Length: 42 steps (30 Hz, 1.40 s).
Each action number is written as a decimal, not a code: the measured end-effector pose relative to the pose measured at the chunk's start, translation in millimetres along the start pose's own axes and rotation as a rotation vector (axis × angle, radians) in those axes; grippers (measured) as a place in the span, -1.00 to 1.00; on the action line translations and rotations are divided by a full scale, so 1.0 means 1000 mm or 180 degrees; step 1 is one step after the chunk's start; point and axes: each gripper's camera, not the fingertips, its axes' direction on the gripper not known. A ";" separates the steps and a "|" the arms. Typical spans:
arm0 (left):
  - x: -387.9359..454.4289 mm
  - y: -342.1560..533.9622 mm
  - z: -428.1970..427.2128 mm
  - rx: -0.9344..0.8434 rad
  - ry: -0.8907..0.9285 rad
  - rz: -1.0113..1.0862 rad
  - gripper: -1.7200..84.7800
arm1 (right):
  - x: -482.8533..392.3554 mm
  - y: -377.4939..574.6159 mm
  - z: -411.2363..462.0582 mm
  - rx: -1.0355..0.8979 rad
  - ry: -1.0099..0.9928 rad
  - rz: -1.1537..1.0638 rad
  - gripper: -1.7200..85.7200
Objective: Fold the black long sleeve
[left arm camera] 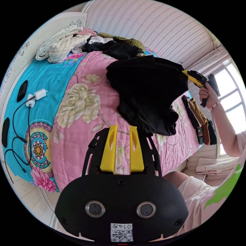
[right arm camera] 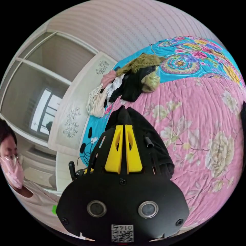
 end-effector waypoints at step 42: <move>0.077 -0.128 -0.133 -0.0428 0.0226 0.0200 -0.98 | -0.051 0.357 0.016 -0.1346 0.0994 -0.1083 -0.92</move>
